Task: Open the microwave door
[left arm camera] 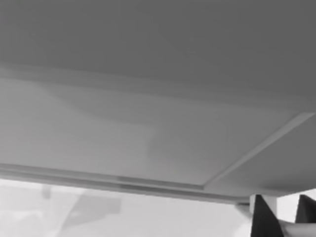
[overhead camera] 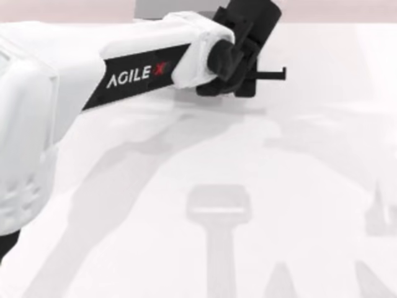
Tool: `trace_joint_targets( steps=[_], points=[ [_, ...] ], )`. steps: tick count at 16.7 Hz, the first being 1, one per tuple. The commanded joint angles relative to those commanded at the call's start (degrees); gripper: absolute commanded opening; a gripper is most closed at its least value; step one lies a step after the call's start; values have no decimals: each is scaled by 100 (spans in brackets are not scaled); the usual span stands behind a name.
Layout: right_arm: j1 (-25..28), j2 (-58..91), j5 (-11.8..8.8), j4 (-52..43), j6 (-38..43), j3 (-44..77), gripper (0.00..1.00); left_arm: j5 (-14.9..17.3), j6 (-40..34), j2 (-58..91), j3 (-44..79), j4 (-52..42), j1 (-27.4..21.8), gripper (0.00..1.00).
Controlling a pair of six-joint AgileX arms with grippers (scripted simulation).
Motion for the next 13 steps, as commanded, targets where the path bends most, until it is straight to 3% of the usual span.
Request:
trace_joint_targets(
  steps=[13],
  points=[
    [0, 0, 0, 0, 0, 0, 100, 213, 383, -356, -532, 329, 95, 0]
  ],
)
